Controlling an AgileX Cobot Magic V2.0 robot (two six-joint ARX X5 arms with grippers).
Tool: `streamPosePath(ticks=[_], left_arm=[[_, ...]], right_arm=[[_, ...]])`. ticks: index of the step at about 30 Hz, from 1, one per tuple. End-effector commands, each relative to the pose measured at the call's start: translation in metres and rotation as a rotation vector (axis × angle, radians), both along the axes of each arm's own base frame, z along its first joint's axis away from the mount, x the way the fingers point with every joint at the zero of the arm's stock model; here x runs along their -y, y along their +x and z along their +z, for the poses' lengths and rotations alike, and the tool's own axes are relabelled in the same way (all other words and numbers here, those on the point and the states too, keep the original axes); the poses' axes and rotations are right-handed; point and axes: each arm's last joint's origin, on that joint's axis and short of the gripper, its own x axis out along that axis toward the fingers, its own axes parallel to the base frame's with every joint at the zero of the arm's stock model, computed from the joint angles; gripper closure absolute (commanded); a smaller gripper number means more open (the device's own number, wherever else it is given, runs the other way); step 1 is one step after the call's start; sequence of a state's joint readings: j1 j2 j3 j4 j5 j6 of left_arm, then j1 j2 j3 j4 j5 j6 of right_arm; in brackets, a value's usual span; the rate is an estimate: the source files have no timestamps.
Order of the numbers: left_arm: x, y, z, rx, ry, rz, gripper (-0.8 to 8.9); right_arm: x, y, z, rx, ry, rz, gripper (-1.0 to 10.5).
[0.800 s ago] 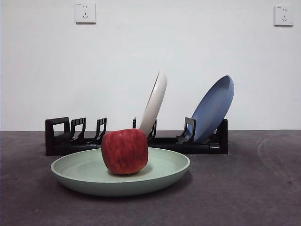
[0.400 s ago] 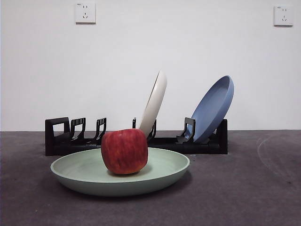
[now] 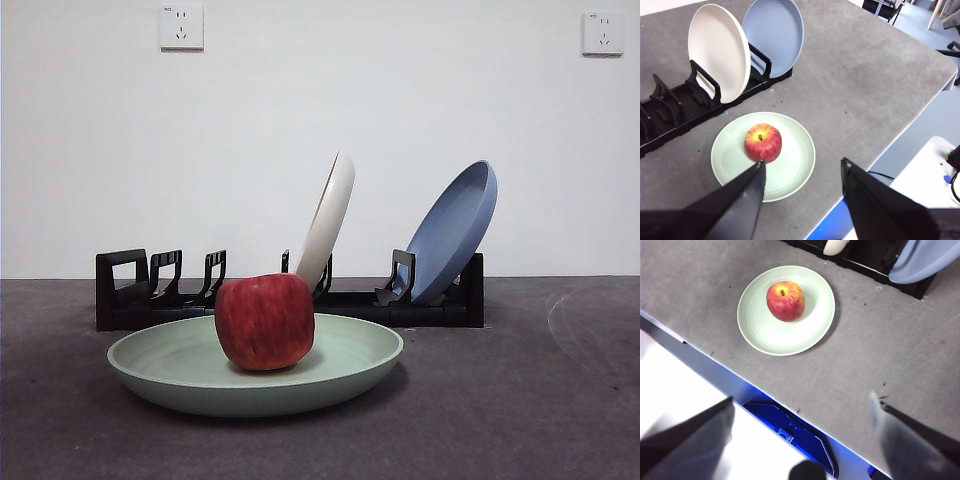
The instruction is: Take the green plate from the plate rack,put the plate on the table,take the apple from the table,put the apple in the plate
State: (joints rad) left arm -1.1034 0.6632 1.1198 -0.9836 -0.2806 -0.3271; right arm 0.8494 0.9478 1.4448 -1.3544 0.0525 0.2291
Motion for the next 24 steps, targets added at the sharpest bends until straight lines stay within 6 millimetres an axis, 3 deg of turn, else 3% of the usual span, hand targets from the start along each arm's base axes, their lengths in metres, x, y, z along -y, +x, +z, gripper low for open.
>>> streamPosePath(ticks=[1, 2, 3, 24], left_arm=[[0.0017, 0.0002, -0.0012, -0.014, -0.003, -0.011, 7.40], [0.0020, 0.0001, -0.0013, -0.014, 0.000, -0.020, 8.47], [0.0020, 0.0001, -0.0013, -0.014, 0.001, -0.021, 8.16], [0.0011, -0.0002, -0.0041, -0.029, 0.033, -0.017, 8.17]], right_arm=[[0.0017, -0.0016, -0.0032, -0.024, -0.015, -0.010, 8.3], [0.0017, -0.0016, -0.0032, -0.023, -0.016, -0.008, 9.3], [0.0017, -0.0016, -0.0032, -0.020, -0.019, -0.004, 9.6], [0.0009, -0.0008, -0.0034, -0.024, -0.019, -0.008, 9.5]])
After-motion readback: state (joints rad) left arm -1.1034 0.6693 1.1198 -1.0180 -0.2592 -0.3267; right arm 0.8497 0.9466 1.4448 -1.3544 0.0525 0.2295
